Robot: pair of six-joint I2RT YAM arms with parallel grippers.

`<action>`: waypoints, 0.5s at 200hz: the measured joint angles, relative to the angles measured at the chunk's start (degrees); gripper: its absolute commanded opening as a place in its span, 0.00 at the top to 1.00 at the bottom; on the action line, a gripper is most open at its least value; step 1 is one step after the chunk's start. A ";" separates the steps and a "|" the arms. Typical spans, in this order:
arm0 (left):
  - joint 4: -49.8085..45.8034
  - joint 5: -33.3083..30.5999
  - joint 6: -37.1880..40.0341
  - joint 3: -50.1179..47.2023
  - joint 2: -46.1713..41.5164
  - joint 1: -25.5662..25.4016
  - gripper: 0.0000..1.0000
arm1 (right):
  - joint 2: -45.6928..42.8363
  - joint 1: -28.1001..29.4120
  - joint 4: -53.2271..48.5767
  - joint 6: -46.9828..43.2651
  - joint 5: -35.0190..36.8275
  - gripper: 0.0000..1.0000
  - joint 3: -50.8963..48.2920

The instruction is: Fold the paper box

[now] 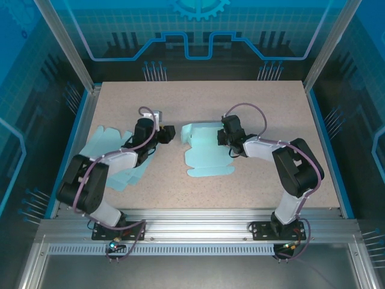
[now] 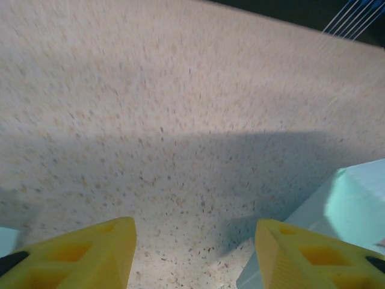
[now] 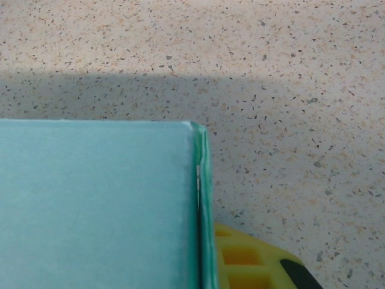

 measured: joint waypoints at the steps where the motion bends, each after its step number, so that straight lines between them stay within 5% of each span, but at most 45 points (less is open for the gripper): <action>1: 0.00 0.15 -0.09 0.07 0.24 0.00 0.44 | 0.00 0.00 0.00 0.00 0.02 0.99 0.02; 41: 0.00 3.28 -1.44 3.56 8.76 -0.63 0.44 | 0.00 0.00 -0.24 -0.02 -0.02 0.99 0.13; 100: 1.99 5.70 2.71 4.76 9.55 -5.14 0.43 | 0.44 0.00 -0.90 0.02 -0.20 1.00 0.96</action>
